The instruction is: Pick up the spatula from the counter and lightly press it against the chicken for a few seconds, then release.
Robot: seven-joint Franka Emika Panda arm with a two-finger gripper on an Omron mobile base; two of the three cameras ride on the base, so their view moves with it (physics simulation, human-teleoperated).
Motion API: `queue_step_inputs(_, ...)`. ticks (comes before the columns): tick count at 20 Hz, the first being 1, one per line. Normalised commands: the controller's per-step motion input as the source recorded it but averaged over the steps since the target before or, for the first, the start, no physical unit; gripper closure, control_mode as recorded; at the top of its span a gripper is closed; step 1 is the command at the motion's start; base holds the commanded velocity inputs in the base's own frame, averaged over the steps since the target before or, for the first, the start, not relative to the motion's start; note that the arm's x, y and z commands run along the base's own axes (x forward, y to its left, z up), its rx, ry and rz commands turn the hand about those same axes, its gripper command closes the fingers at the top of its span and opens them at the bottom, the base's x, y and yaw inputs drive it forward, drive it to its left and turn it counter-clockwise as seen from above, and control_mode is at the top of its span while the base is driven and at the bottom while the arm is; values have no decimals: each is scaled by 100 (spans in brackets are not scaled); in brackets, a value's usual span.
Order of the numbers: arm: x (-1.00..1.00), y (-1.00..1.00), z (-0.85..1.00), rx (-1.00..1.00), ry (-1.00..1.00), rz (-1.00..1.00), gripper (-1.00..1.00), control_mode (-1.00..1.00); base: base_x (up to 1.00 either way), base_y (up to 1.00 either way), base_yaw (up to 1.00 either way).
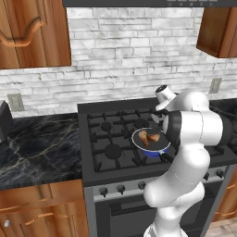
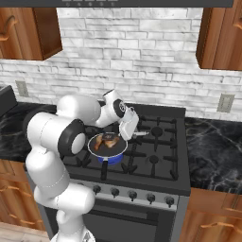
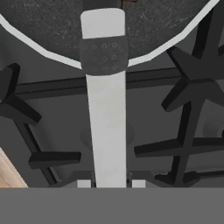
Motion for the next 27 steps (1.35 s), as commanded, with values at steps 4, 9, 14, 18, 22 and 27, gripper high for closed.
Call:
queue_step_inputs(4,-17,-4,36,2,0,5,100,-100,0,0,0)
queue_step_inputs(9,-27,-18,69,12,0,13,100,-100,0,0,0)
queue_step_inputs(14,-34,-13,43,20,1,15,100,-100,0,0,0)
queue_step_inputs(18,-37,-1,5,27,-7,3,100,-100,0,0,0)
queue_step_inputs(22,-52,0,13,31,-15,0,100,-100,0,0,0)
queue_step_inputs(27,-45,0,68,22,-16,0,100,-100,0,0,0)
